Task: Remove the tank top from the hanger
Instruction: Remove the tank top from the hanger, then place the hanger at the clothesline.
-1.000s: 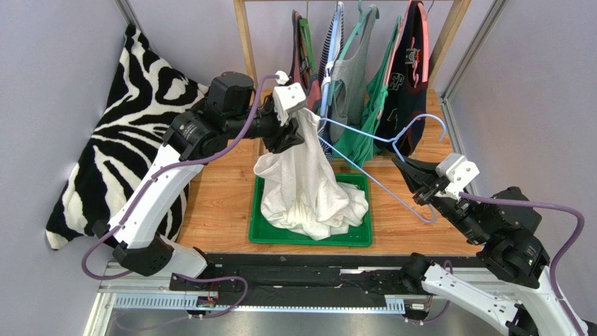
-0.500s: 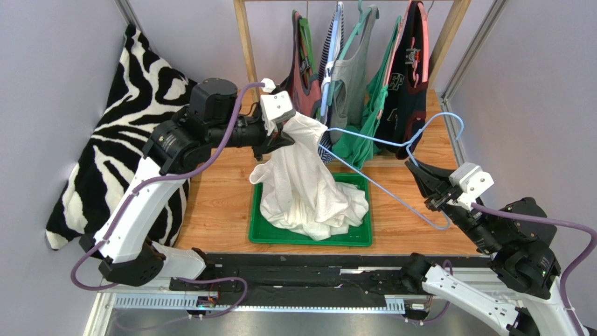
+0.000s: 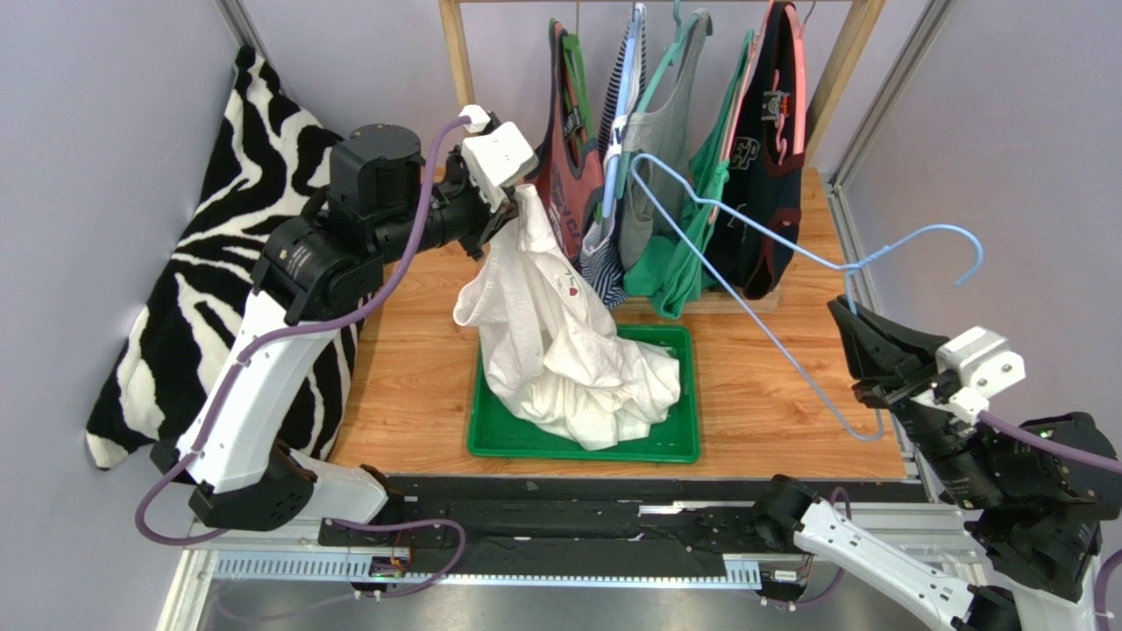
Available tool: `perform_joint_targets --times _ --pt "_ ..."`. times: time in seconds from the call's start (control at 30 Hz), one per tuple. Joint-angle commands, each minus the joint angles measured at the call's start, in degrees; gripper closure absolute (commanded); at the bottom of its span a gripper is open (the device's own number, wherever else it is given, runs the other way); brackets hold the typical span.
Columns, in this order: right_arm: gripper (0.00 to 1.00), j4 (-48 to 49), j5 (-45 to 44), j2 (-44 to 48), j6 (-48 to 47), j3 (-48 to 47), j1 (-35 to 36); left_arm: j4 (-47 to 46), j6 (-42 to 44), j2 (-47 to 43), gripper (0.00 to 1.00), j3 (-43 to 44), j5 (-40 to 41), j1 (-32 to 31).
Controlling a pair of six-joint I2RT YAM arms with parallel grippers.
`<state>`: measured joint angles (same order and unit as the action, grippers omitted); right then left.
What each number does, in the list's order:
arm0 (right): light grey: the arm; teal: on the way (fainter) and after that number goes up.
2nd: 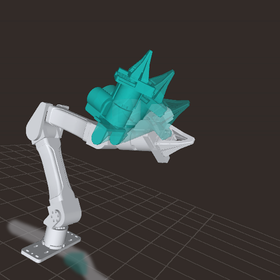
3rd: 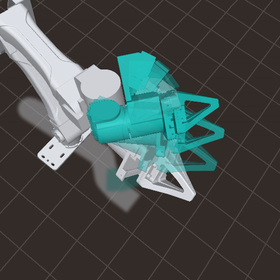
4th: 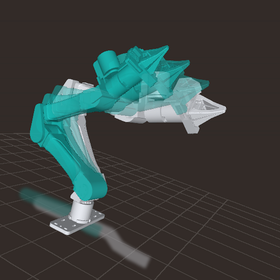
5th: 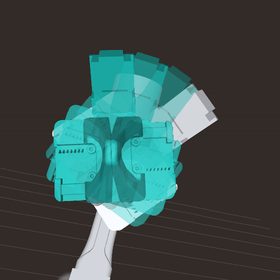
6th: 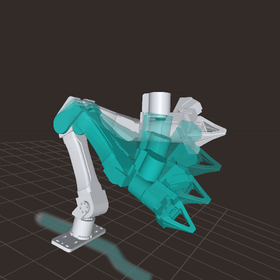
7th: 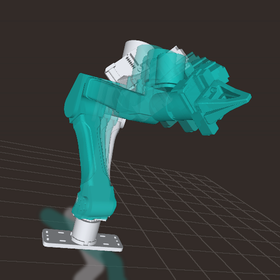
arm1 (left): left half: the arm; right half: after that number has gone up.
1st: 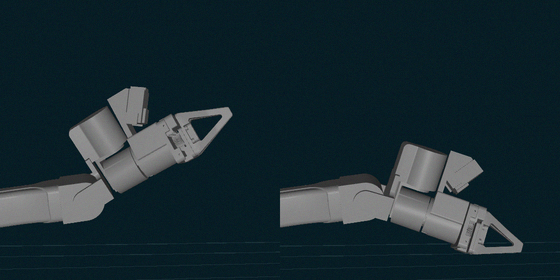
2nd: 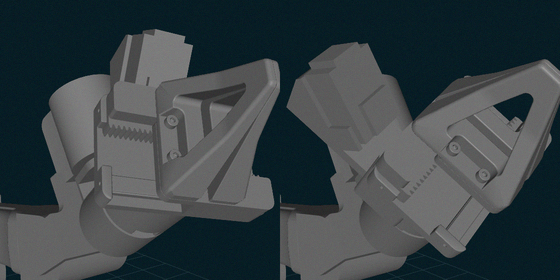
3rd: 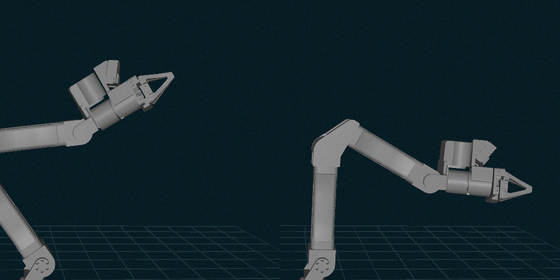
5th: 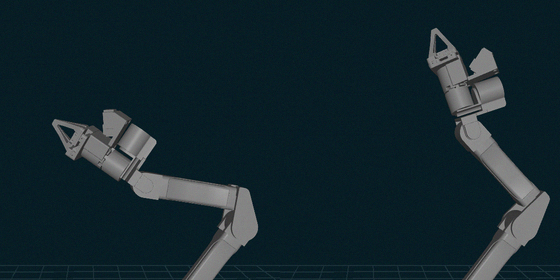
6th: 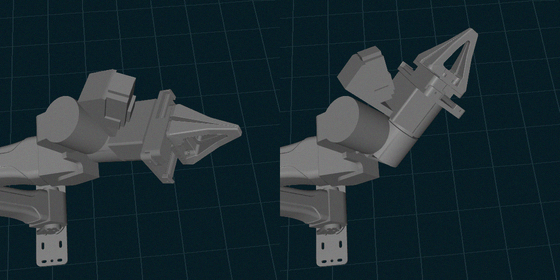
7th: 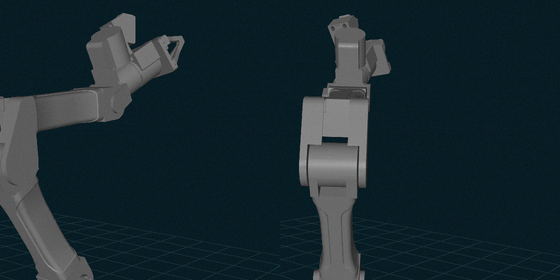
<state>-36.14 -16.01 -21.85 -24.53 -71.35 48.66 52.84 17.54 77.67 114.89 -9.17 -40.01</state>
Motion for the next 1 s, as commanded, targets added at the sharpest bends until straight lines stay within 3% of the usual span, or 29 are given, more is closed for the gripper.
perform_joint_targets --times 0.0,0.1,0.23,0.3,0.33,0.37,0.63,0.87,0.97 --pt "1.0 3.7 -5.25 1.63 -1.66 -0.46 -0.15 -1.43 -3.73 1.26 1.0 1.92 -6.72 0.02" --pt "1.0 7.31 -6.66 1.98 -2.36 1.12 -0.15 0.68 -3.39 1.61 0.99 -0.18 -13.85 -2.43" --pt "1.0 11.17 -7.37 0.93 -2.89 4.02 -0.15 1.39 -4.97 3.97 0.88 -1.78 -20.87 -5.51" --pt "1.0 11.79 -7.11 -0.04 -2.63 4.38 -0.15 1.74 -4.97 6.0 0.59 -0.64 -21.15 -6.57" --pt "1.0 11.88 -7.02 -0.47 -2.45 4.47 -0.15 2.44 -4.97 6.61 0.17 0.06 -21.59 -6.66" --pt "1.0 11.62 -6.84 -1.0 -2.27 4.38 -0.15 2.62 -4.88 7.23 0.06 1.11 -21.33 -6.57" --pt "1.0 7.93 -4.47 -1.79 -1.75 4.99 -0.15 5.6 -0.06 2.76 0.02 2.18 -12.28 -6.57" --pt "1.0 1.34 6.84 -5.48 1.15 4.91 -0.15 7.72 4.43 -1.82 0.02 3.94 -5.52 -5.79" --pt "1.0 -2.43 15.17 -7.07 2.29 4.38 -0.15 8.42 5.48 -2.87 0.02 4.29 -6.73 -4.47"
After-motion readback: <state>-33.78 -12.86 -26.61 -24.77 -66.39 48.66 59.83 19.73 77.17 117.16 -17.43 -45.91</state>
